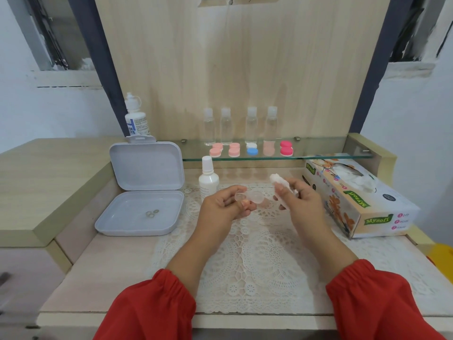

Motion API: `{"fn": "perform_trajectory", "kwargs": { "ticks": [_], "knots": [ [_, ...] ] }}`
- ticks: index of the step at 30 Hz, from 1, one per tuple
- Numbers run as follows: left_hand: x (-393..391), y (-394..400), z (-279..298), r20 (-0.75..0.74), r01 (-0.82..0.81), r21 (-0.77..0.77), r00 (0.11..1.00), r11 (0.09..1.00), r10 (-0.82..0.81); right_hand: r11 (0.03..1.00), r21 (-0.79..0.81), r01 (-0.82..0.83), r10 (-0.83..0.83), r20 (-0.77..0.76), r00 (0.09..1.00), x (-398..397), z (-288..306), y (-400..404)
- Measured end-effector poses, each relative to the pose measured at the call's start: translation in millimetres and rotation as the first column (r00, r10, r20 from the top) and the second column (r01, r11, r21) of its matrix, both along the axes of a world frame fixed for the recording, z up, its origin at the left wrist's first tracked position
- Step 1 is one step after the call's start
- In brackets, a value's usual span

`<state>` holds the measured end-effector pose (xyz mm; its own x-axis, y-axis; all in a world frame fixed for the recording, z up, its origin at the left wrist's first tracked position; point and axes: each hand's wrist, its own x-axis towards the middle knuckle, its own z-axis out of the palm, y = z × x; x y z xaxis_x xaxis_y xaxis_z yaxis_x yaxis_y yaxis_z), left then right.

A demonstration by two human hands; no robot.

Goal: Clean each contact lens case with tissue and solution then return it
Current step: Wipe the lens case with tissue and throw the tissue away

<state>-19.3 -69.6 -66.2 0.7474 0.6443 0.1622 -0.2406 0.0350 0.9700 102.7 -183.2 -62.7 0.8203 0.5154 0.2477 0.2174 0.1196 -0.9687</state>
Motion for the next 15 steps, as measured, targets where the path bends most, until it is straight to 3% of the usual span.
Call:
{"fn": "perform_trajectory", "kwargs": {
  "ticks": [5, 15],
  "knots": [
    [0.0, 0.9, -0.9, -0.008, -0.012, 0.002, 1.000, 1.000, 0.012, 0.981, -0.142, -0.135, 0.177, 0.345, 0.922, -16.8, -4.6, 1.9],
    [2.0, -3.6, -4.2, -0.042, 0.024, 0.033, 0.999, 0.999, -0.022, 0.973, -0.210, -0.096, 0.159, 0.311, 0.937, -14.9, -2.0, -1.3]
  ]
}}
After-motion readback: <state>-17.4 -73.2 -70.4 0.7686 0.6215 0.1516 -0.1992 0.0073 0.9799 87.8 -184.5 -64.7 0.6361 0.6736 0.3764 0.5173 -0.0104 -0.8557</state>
